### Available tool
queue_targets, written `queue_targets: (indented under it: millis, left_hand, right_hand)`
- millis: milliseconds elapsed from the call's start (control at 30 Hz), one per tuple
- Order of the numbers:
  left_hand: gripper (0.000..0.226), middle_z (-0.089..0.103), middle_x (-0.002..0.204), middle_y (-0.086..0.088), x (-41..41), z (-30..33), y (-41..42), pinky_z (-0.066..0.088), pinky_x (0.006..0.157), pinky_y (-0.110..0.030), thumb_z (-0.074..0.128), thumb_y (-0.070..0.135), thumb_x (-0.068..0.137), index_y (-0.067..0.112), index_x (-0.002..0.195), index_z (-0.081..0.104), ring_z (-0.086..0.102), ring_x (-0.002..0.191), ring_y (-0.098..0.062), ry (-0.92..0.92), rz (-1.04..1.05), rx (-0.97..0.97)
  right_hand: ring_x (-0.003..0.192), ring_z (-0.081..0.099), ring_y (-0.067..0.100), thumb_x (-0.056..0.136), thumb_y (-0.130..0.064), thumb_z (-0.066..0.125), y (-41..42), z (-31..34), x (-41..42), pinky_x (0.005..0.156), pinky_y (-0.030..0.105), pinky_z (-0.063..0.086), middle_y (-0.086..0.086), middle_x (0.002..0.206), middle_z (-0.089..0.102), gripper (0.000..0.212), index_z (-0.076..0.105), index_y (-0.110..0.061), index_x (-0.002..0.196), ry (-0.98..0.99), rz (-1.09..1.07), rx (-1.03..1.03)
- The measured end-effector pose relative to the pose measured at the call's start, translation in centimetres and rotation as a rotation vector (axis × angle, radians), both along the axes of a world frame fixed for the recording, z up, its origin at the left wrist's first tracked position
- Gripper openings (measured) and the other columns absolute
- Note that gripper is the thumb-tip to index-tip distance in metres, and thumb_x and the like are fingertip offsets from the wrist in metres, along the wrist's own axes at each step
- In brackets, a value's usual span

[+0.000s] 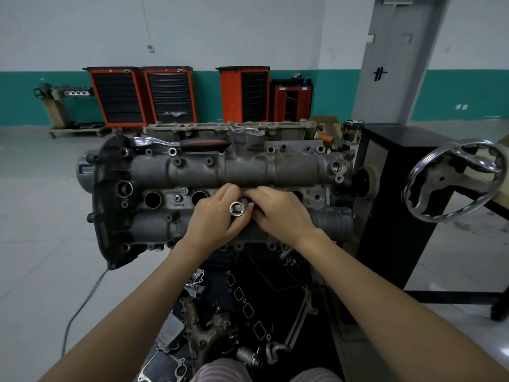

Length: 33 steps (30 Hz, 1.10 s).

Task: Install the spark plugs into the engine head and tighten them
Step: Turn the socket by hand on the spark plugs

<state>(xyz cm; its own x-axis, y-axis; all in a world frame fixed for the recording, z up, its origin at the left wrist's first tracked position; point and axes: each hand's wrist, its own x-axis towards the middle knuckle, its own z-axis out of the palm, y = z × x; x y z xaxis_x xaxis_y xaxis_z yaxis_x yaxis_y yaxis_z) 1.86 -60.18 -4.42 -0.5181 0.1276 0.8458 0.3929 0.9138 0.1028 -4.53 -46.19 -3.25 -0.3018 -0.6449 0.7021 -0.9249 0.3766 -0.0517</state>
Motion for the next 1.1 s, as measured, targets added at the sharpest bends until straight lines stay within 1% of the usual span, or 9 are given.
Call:
queue_targets:
  millis: [100,200,333,400,600,700,833,933,1100]
  left_hand:
    - [0.040,0.048,0.059,-0.009,-0.20,-0.03,-0.14,0.033,0.036,-0.028,0.047,0.034,0.086,0.001,0.063,0.046,0.043,0.043,-0.023,0.021,0.023,-0.017]
    - [0.048,0.049,0.057,-0.010,-0.26,-0.05,-0.24,0.034,0.032,-0.028,0.043,0.036,0.093,0.000,0.061,0.048,0.043,0.040,-0.023,0.051,0.026,-0.059]
    - [0.035,0.049,0.063,-0.013,0.06,0.13,-0.02,0.039,0.035,-0.037,0.042,0.026,0.087,-0.002,0.066,0.048,0.045,0.043,-0.028,0.017,-0.013,0.025]
    - [0.033,0.048,0.065,-0.014,0.26,0.19,0.13,0.040,0.037,-0.038,0.042,0.025,0.084,-0.003,0.069,0.048,0.045,0.044,-0.029,-0.002,-0.036,0.051]
    - [0.037,0.049,0.061,-0.012,0.14,0.22,0.02,0.039,0.035,-0.036,0.046,0.031,0.082,-0.003,0.067,0.048,0.045,0.043,-0.026,-0.003,-0.010,0.021]
    - [0.055,0.049,0.059,-0.011,-0.11,0.04,-0.17,0.038,0.035,-0.033,0.040,0.041,0.094,-0.003,0.063,0.050,0.045,0.042,-0.024,0.027,-0.032,-0.012]
    - [0.042,0.049,0.061,-0.011,-0.01,-0.02,-0.19,0.041,0.037,-0.038,0.041,0.029,0.092,-0.003,0.066,0.049,0.046,0.044,-0.027,0.020,-0.029,0.019]
    - [0.034,0.049,0.066,-0.012,0.20,0.05,-0.13,0.042,0.040,-0.038,0.041,0.024,0.088,-0.004,0.070,0.050,0.048,0.047,-0.028,-0.003,-0.059,0.036]
    - [0.036,0.050,0.065,-0.012,0.26,0.05,-0.20,0.040,0.038,-0.038,0.039,0.025,0.086,-0.006,0.074,0.051,0.047,0.044,-0.027,-0.036,-0.061,0.030]
  right_hand:
    - [0.069,0.057,0.035,0.080,-0.011,0.060,-0.16,0.04,-0.05,0.054,0.043,0.046,0.015,0.077,0.059,0.014,0.057,0.002,0.084,-0.041,-0.018,-0.049]
    - [0.067,0.057,0.034,0.079,-0.012,0.063,-0.18,-0.02,-0.08,0.052,0.039,0.043,0.014,0.075,0.058,0.016,0.054,0.000,0.083,-0.058,-0.016,-0.071]
    - [0.081,0.064,0.029,0.083,-0.024,0.061,-0.16,-0.19,-0.08,0.058,0.041,0.050,0.007,0.097,0.065,0.034,0.056,-0.007,0.112,-0.021,-0.013,-0.012]
    - [0.081,0.063,0.031,0.084,-0.021,0.059,-0.13,-0.20,-0.08,0.058,0.042,0.050,0.008,0.099,0.064,0.038,0.055,-0.009,0.120,0.020,-0.021,0.025]
    - [0.075,0.058,0.034,0.083,-0.012,0.059,-0.05,0.04,0.09,0.057,0.047,0.047,0.014,0.084,0.059,0.015,0.058,0.001,0.091,-0.027,-0.018,-0.004]
    - [0.069,0.057,0.034,0.081,-0.013,0.061,-0.03,0.04,0.17,0.054,0.045,0.046,0.014,0.080,0.058,0.016,0.054,0.001,0.084,-0.049,-0.016,-0.033]
    - [0.077,0.061,0.028,0.084,-0.025,0.061,-0.01,0.01,0.17,0.060,0.041,0.048,0.007,0.094,0.062,0.029,0.056,-0.006,0.105,-0.070,-0.015,-0.023]
    - [0.078,0.064,0.030,0.084,-0.021,0.061,0.05,-0.04,0.28,0.059,0.041,0.051,0.007,0.098,0.064,0.038,0.056,-0.009,0.120,0.008,-0.024,0.012]
    - [0.063,0.058,0.032,0.082,-0.012,0.063,0.14,0.22,0.44,0.049,0.042,0.047,0.012,0.076,0.058,0.014,0.063,-0.001,0.090,-0.018,0.003,-0.048]
